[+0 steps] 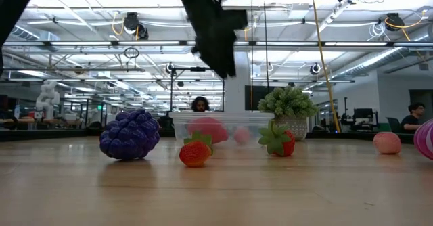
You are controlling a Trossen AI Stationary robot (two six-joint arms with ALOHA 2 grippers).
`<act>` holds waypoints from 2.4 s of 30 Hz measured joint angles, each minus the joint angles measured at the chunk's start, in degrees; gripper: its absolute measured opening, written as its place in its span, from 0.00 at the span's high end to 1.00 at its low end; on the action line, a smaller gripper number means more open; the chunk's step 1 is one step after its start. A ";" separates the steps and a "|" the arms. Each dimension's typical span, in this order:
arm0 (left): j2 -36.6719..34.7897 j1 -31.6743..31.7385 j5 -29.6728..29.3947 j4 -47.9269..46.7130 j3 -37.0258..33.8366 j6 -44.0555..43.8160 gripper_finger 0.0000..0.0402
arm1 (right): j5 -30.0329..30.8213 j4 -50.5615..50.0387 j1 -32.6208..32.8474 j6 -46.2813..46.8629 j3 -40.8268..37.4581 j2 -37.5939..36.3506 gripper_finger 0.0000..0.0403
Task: Pick and placing Produce into tupperware
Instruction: Put the purple grapes into the transparent bin
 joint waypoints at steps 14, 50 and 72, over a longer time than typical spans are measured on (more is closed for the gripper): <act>-10.55 -15.01 -0.87 -17.16 0.04 -41.26 0.54 | -0.37 -0.48 0.11 0.00 0.00 0.02 0.99; -7.95 -23.60 -5.37 -15.24 0.04 -67.11 0.63 | -0.42 -3.43 0.11 1.40 0.00 -0.02 0.99; 3.12 -25.94 1.21 -22.54 0.04 -88.11 0.63 | -0.42 -3.67 0.09 -0.60 -0.02 -0.11 0.99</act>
